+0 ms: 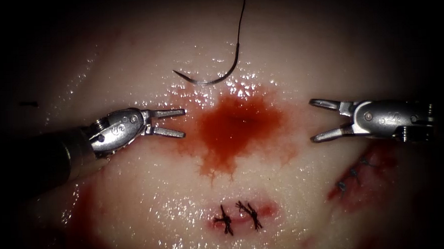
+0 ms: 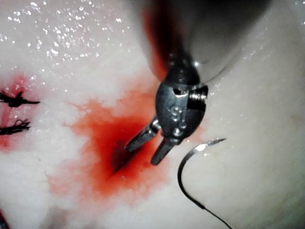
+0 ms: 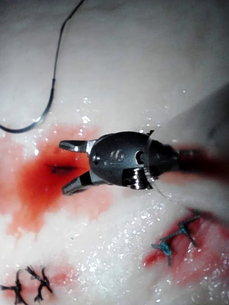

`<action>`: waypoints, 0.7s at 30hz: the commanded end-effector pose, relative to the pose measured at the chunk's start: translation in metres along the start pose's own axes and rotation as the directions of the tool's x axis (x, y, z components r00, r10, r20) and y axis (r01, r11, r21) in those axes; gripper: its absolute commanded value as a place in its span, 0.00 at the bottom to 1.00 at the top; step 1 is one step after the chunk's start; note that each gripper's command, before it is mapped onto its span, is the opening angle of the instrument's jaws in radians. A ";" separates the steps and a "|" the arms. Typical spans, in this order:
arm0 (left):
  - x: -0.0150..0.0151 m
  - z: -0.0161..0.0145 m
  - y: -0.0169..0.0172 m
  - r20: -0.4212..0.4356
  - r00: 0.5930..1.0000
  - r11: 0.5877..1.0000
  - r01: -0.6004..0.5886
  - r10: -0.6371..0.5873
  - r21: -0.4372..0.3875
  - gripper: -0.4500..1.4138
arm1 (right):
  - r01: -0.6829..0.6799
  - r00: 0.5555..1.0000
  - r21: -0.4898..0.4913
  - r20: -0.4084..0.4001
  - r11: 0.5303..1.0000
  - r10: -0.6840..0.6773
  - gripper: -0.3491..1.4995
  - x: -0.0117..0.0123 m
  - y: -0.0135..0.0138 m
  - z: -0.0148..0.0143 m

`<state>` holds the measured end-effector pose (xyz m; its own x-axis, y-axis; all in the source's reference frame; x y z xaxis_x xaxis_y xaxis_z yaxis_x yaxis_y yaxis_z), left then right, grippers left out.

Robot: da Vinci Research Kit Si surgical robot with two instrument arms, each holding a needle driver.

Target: Wound Closure

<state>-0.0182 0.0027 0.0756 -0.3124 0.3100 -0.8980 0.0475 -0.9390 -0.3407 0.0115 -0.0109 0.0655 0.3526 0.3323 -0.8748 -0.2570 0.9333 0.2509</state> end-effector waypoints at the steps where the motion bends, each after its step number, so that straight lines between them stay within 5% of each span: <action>1: -0.0004 0.0007 -0.0003 0.000 1.000 1.000 0.000 0.000 -0.001 0.40 | 0.000 1.000 0.003 -0.002 1.000 0.000 0.61 -0.0003 -0.0003 0.0009; 10: 0.0004 0.0007 0.0004 0.040 0.999 1.000 0.004 -0.004 0.015 0.42 | 0.004 1.000 0.002 -0.002 1.000 -0.004 0.62 -0.0004 -0.0007 0.0009; 21: 0.0026 0.0041 -0.0017 0.197 0.980 0.965 -0.025 -0.028 0.259 0.49 | -0.001 1.000 0.000 -0.002 1.000 0.001 0.65 0.0001 -0.0008 0.0012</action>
<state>-0.0226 0.0044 0.0744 -0.5017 0.3044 -0.8098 -0.2048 -0.9512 -0.2307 0.0120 -0.0112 0.0651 0.3540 0.3319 -0.8744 -0.2577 0.9333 0.2499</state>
